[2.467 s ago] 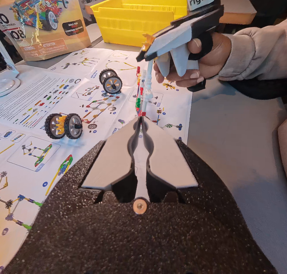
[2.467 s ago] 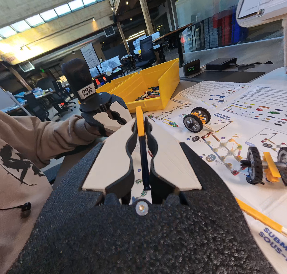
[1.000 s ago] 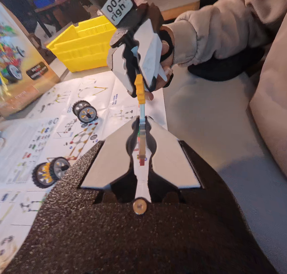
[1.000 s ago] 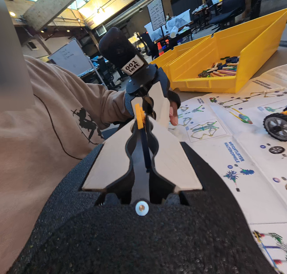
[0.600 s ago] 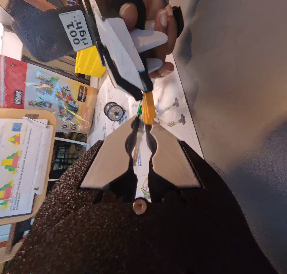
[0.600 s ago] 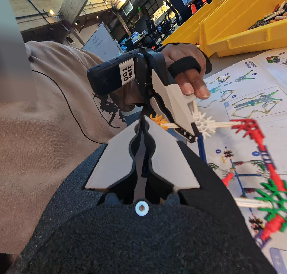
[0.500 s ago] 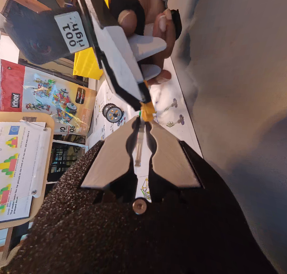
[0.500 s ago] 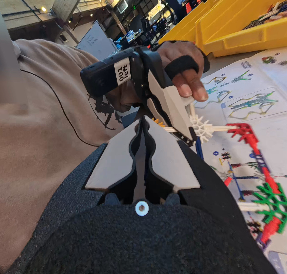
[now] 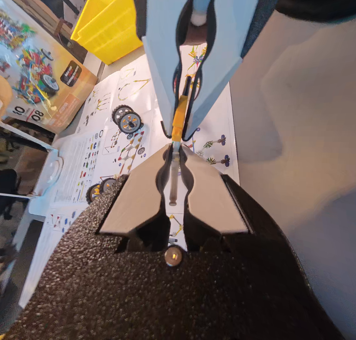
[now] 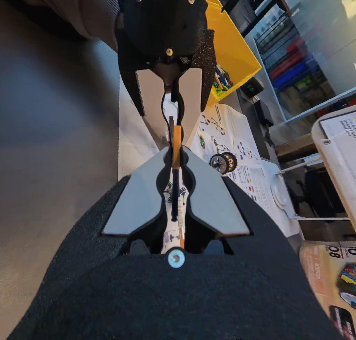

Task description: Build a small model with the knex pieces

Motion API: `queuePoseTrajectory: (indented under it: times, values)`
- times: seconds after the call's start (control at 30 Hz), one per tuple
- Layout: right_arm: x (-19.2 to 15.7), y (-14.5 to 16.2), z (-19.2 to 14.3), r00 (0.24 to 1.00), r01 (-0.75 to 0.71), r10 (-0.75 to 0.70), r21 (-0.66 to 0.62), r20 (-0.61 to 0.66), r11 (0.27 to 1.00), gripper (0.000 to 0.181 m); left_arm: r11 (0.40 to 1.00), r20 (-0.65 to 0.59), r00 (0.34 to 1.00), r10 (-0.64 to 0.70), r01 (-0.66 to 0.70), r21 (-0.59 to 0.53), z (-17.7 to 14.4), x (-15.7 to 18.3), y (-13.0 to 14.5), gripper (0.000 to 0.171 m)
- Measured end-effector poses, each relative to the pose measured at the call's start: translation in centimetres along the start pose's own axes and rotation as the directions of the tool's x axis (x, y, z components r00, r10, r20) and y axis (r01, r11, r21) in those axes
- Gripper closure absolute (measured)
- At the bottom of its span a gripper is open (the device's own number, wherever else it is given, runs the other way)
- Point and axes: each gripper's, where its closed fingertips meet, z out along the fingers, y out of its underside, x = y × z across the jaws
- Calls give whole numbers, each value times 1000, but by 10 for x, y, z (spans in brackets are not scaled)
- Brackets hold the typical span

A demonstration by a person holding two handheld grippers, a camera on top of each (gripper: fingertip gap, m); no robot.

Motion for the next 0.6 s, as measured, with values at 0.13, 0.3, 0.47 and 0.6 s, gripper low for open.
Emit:
queuePoseTrajectory:
  times: [0.13, 0.3, 0.47, 0.6]
  values:
    - [12, -4, -4, 990, -138, 138, 24, -19, 990, 178, 968, -25, 969, -247, 248, 46, -2, -6, -8, 167]
    - [32, -11, -9, 963, -255, 261, 95, -66, 962, 178, 863, -12, 871, -491, 489, 126, -5, -22, -21, 166]
    - [44, -22, -17, 896, -435, 444, 204, 4, 877, 177, 770, -62, 793, -606, 605, 204, -13, -27, -36, 167]
    - [54, -31, -19, 864, -484, 503, 258, -8, 836, 177, 634, -145, 689, -710, 716, 294, -20, -33, -46, 167]
